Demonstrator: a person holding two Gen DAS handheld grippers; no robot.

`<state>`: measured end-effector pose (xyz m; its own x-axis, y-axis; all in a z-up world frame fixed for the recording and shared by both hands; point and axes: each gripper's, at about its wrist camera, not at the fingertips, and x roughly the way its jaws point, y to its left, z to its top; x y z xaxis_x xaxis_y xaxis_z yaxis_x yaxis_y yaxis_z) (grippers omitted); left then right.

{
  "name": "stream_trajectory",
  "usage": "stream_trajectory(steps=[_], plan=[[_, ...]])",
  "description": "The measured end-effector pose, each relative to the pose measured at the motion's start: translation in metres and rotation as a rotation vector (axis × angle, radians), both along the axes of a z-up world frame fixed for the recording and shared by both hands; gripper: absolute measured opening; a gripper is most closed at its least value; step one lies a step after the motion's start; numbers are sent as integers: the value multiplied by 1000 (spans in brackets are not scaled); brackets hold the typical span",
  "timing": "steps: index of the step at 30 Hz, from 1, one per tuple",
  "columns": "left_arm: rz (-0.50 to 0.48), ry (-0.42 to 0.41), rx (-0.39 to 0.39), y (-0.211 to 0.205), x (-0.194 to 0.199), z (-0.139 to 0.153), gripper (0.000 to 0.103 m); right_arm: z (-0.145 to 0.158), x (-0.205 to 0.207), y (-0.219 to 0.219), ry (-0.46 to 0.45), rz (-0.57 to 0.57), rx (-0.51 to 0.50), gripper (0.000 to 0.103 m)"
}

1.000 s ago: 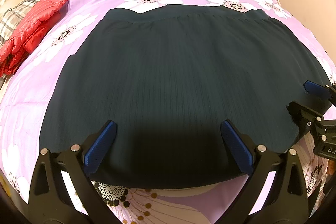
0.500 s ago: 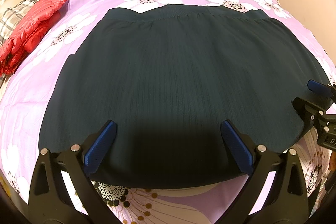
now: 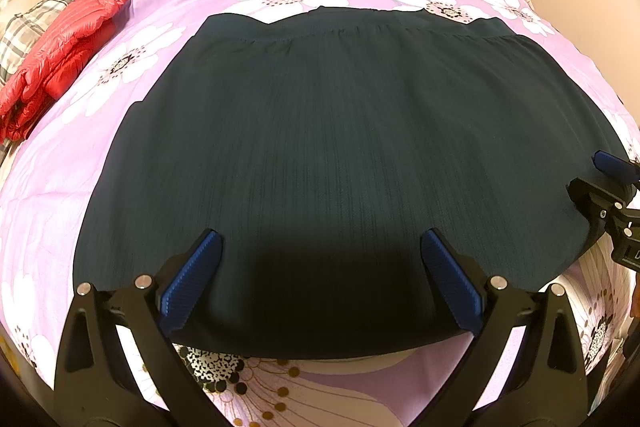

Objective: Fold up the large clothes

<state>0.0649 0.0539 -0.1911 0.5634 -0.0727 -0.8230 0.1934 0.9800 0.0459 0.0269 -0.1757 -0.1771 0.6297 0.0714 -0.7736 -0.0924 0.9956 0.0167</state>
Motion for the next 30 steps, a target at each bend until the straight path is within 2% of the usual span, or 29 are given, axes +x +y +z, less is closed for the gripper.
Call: stream_trajectory(steps=[12, 22, 26, 30], plan=[[8, 6, 5, 0, -1, 0, 101, 1, -2, -13, -2, -24, -5, 80], [45, 7, 15, 9, -8, 6, 101, 3, -13, -49, 5, -101, -3, 80], [61, 7, 31, 14, -14, 16, 101, 9, -19, -63, 4, -141, -29, 80], [71, -33, 48, 17, -19, 39, 101, 22, -24, -79, -2, -212, -76, 80]])
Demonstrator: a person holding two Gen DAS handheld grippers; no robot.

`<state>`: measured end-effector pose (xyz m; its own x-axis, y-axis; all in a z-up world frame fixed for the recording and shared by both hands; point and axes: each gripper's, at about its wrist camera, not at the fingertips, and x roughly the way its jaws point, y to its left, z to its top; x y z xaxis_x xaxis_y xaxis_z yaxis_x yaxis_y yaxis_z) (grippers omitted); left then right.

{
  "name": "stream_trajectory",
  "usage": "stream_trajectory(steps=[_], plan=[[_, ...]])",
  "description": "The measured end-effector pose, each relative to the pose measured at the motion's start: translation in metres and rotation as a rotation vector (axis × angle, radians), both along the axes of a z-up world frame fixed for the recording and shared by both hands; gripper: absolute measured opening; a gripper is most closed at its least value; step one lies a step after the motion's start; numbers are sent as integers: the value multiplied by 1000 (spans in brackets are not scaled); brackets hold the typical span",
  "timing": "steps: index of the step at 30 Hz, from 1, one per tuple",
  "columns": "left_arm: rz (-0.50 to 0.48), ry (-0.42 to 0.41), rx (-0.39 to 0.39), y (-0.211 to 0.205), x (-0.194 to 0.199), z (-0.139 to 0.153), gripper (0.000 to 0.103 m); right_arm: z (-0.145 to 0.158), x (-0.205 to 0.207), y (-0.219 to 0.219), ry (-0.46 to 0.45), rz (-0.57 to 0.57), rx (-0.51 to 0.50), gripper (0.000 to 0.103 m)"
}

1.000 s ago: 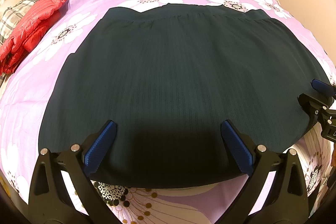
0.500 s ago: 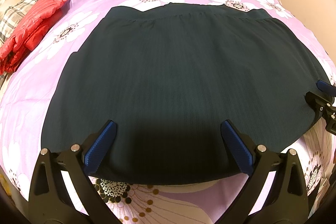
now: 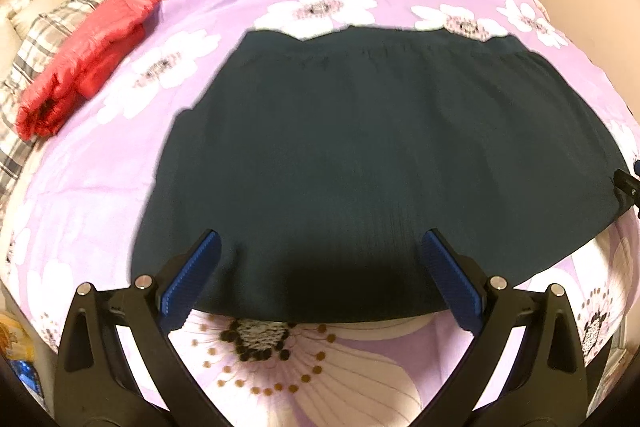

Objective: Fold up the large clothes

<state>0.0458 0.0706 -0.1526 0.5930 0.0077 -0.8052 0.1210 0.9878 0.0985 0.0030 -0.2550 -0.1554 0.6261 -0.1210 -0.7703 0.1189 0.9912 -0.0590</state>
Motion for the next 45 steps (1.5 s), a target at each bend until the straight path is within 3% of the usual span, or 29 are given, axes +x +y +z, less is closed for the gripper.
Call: stream_trajectory(steps=[6, 9, 16, 20, 30, 37, 45], plan=[[23, -40, -11, -1, -5, 37, 101, 24, -2, -7, -14, -12, 12, 89], [33, -70, 3, -5, -7, 58, 101, 42, 1, 5, -18, 22, 22, 102], [63, -142, 18, -13, -11, 116, 101, 103, 10, 46, -100, 140, 94, 102], [41, -150, -60, -14, -11, 148, 101, 141, 9, 65, -160, 142, 65, 102], [50, -190, -91, -24, -17, 215, 101, 224, -6, 93, -265, 130, 37, 102], [18, -208, -100, -31, -27, 242, 101, 254, -17, 107, -244, 151, 3, 102], [0, -190, -104, -34, -38, 237, 101, 240, -18, 108, -103, 213, 104, 102]])
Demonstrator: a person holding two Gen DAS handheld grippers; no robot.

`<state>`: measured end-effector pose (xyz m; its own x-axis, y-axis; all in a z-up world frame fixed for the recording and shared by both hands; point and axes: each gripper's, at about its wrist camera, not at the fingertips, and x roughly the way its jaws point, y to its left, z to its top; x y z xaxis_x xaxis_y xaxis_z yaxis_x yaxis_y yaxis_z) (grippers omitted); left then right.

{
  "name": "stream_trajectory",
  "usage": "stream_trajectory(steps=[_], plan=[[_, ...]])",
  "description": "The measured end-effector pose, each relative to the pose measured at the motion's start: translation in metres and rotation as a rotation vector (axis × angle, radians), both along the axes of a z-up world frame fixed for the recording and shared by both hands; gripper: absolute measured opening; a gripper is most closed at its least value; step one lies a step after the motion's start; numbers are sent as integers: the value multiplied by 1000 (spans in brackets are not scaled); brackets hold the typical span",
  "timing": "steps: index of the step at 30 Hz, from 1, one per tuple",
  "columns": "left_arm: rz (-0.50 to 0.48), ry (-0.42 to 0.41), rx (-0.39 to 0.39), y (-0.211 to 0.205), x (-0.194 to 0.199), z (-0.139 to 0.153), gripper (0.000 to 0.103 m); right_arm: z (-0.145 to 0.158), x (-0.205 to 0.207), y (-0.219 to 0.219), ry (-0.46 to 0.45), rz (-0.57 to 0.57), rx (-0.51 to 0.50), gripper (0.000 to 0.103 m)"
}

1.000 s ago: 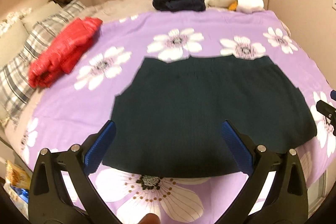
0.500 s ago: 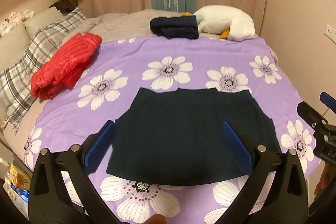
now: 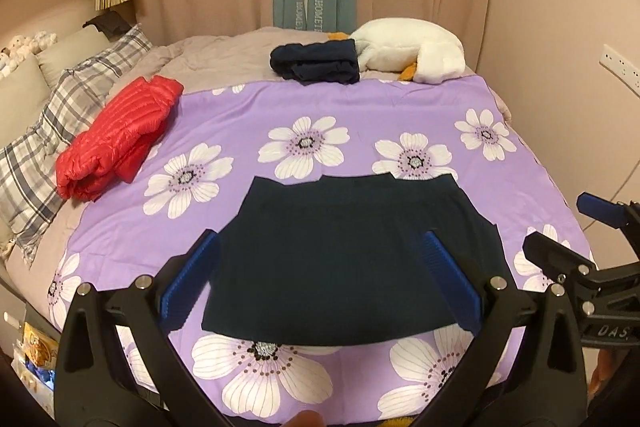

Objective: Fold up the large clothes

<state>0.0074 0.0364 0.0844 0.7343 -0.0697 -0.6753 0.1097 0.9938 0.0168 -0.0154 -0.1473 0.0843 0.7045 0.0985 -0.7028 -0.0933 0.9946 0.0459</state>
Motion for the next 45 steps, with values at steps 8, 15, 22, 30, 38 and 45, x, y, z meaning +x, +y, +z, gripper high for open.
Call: stream_trajectory(steps=[8, 15, 22, 30, 38, 45], plan=[[25, 75, 0, 4, 3, -25, 101, -28, 4, -6, 83, -16, 86, 102], [65, 118, 22, 10, 7, -42, 101, -35, 3, -2, 88, -25, 51, 102], [74, 148, 42, 10, 9, -54, 101, -42, 3, 2, 72, -37, -17, 102], [77, 172, 62, 8, 11, -66, 101, -50, 4, 0, 36, -55, -32, 102], [78, 189, 72, 7, 12, -74, 101, -59, 8, -2, 74, -61, -12, 102], [76, 199, 73, 6, 14, -81, 101, -67, 11, -2, 91, -76, -10, 102]])
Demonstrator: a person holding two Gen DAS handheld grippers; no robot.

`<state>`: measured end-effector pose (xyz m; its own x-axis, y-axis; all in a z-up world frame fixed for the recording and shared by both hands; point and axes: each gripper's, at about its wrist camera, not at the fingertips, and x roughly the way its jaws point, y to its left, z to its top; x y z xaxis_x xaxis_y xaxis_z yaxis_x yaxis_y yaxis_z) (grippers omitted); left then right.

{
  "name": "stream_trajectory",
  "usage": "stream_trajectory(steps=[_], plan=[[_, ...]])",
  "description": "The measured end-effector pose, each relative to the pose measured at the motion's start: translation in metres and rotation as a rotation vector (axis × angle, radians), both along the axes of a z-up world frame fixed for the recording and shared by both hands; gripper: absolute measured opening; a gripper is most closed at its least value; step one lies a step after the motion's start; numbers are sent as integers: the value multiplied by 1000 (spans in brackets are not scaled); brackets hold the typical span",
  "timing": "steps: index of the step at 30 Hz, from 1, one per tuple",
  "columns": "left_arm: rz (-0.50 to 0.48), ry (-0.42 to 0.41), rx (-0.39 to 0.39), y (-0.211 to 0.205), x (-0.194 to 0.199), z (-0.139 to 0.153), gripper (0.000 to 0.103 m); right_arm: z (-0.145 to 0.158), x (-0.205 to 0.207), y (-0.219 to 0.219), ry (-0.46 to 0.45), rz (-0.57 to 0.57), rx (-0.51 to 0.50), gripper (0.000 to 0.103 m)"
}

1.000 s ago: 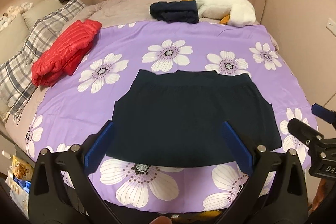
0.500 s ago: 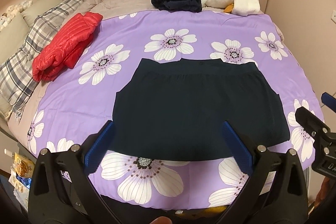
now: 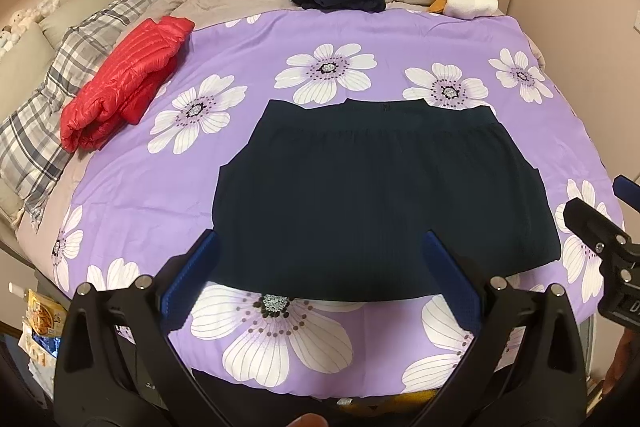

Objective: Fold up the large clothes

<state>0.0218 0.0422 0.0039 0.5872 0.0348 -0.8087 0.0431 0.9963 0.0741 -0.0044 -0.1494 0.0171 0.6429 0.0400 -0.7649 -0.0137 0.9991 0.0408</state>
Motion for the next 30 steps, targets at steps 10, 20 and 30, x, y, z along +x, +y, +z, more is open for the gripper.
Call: stream_trajectory(steps=[10, 20, 30], plan=[[-1, 9, 2, 0, 2, -6, 101, -6, 3, -1, 6, -10, -10, 102], [-6, 23, 8, 2, 5, -15, 101, -9, 2, 2, 7, -8, -11, 102], [-7, 22, 9, 2, 6, -15, 101, -9, 2, 3, 8, -9, -11, 102]])
